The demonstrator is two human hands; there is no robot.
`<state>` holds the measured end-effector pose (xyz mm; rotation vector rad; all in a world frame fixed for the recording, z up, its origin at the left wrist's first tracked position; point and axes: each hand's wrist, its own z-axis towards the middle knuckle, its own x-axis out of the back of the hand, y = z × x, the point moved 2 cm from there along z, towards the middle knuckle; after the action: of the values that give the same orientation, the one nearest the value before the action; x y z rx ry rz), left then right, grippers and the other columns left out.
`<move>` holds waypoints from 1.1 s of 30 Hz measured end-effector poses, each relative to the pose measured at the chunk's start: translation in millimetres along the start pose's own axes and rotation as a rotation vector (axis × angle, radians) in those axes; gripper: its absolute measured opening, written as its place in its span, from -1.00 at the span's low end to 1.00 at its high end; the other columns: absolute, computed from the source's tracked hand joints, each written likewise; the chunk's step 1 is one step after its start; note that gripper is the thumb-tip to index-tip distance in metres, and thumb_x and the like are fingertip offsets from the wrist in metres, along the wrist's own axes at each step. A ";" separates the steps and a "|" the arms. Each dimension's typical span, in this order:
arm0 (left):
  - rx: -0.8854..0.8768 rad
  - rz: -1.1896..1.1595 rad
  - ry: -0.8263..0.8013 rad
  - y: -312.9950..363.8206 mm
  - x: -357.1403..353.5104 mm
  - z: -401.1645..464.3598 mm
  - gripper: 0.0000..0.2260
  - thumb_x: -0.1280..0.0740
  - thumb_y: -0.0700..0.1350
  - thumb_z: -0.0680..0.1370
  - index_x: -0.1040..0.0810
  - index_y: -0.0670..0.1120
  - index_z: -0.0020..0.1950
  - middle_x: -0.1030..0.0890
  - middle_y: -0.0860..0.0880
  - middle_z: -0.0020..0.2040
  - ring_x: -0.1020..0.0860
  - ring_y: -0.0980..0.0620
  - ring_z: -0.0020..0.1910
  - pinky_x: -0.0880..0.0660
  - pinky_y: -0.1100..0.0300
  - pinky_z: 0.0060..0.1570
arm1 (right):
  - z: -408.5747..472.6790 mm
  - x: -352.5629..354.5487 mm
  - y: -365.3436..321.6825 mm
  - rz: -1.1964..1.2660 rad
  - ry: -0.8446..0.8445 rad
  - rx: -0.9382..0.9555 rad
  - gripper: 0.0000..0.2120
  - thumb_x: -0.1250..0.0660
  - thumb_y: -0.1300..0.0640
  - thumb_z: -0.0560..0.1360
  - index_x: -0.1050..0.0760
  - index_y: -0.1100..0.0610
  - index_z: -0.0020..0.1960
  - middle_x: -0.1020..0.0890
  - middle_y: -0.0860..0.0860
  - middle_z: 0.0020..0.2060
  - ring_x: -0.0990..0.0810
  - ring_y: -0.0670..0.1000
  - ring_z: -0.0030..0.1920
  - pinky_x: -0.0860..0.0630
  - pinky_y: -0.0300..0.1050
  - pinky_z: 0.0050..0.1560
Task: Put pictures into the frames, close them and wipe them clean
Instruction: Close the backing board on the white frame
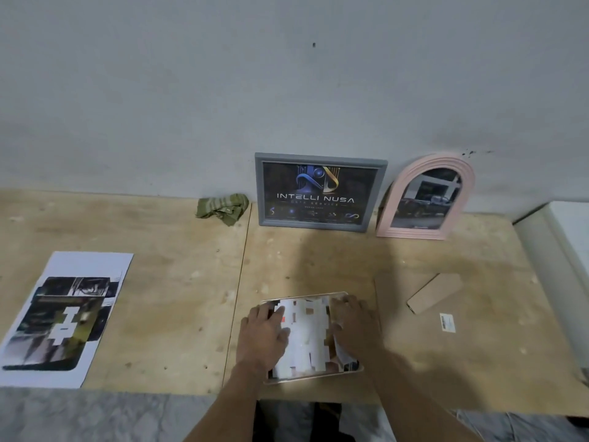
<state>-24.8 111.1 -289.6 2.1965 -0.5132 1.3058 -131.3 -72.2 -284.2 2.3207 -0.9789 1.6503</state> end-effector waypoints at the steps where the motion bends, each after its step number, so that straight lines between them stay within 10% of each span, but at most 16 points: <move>1: 0.000 0.025 -0.028 2.6 -1.4 0.9 -0.50 -0.13 0.16 0.63 -0.25 0.08 0.55 -0.26 0.03 0.51 -0.26 -0.05 0.44 -0.29 0.04 0.37 | 1.1 -3.0 -1.5 -0.030 -0.028 0.016 -0.54 -0.18 0.00 0.51 -0.25 -0.04 0.40 -0.27 -0.03 0.39 -0.25 0.09 0.36 -0.26 0.04 0.32; 13: 0.124 0.158 -0.100 25.4 -1.1 11.7 -0.39 -0.08 0.26 0.60 -0.10 0.03 0.59 -0.21 -0.08 0.51 -0.24 -0.14 0.42 -0.18 -0.09 0.35 | 13.4 -10.9 -8.5 -0.085 -0.062 -0.023 -0.43 -0.20 -0.14 0.50 -0.15 -0.07 0.46 -0.22 -0.01 0.40 -0.24 0.13 0.36 -0.18 0.11 0.31; 20: 0.109 0.063 0.044 43.5 -4.9 5.6 -0.50 -0.15 0.21 0.57 -0.38 0.01 0.44 -0.42 -0.05 0.37 -0.39 -0.12 0.31 -0.31 -0.07 0.24 | 1.3 0.0 10.1 0.014 0.060 -0.008 -0.50 -0.17 -0.06 0.53 -0.17 -0.08 0.44 -0.22 -0.03 0.38 -0.24 0.08 0.38 -0.21 0.05 0.33; 27: -0.026 -0.342 -0.041 126.8 -15.1 38.5 -0.61 -0.21 -0.05 0.62 -0.43 -0.12 0.43 -0.42 -0.08 0.42 -0.39 -0.07 0.40 -0.31 0.15 0.34 | -18.4 31.2 121.1 0.230 0.215 -0.415 -0.60 -0.29 0.13 0.48 -0.43 0.12 0.31 -0.45 0.18 0.22 -0.43 0.26 0.18 -0.37 0.06 0.15; 33: 0.213 -0.543 -0.241 216.9 -28.9 60.1 -0.81 -0.23 -0.17 0.55 -0.55 -0.18 0.08 -0.62 -0.13 0.10 -0.57 -0.15 0.09 -0.47 0.09 0.01 | -41.7 42.1 223.0 0.293 0.090 -0.753 -0.52 -0.30 0.05 0.49 -0.30 0.15 0.36 -0.39 0.21 0.26 -0.37 0.27 0.23 -0.37 0.08 0.19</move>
<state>-119.3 -95.1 -285.4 2.4446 0.1503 0.8397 -283.7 -245.5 -287.4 1.6434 -1.6238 1.1449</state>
